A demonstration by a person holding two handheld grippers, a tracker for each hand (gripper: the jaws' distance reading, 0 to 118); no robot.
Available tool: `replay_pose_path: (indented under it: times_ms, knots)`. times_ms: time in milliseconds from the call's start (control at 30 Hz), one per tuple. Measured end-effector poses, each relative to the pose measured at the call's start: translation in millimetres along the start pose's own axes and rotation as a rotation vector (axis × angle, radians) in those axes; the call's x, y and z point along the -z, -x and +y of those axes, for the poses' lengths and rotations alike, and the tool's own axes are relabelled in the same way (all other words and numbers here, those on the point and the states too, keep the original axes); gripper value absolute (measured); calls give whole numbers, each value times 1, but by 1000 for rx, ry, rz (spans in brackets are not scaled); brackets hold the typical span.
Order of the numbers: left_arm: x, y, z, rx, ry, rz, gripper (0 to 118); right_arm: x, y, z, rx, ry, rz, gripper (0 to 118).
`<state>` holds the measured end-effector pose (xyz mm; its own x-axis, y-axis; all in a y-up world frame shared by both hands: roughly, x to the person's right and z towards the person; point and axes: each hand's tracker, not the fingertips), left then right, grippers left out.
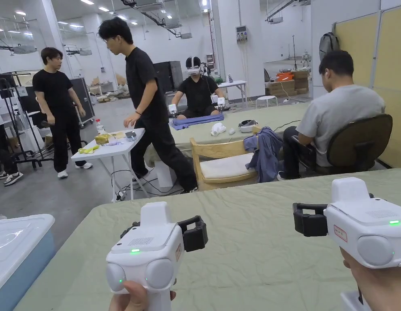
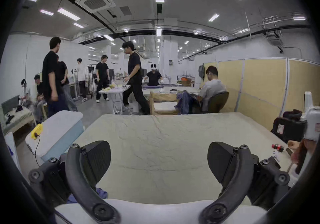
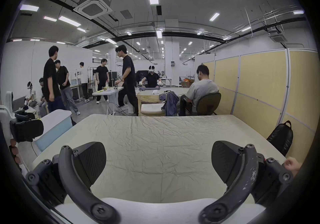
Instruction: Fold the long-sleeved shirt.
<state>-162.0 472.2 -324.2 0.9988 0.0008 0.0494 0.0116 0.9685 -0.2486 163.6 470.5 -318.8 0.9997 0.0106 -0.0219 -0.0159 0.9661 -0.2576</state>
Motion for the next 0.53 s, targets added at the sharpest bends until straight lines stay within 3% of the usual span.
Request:
replay_pose_path:
  times_ms: [200, 533]
  knots:
    - [-1, 12, 3, -57, -3, 19, 113, 0, -1, 1, -6, -1, -3, 118]
    - [1, 18, 2, -28, -10, 80, 113, -3, -1, 1, -14, -3, -7, 118]
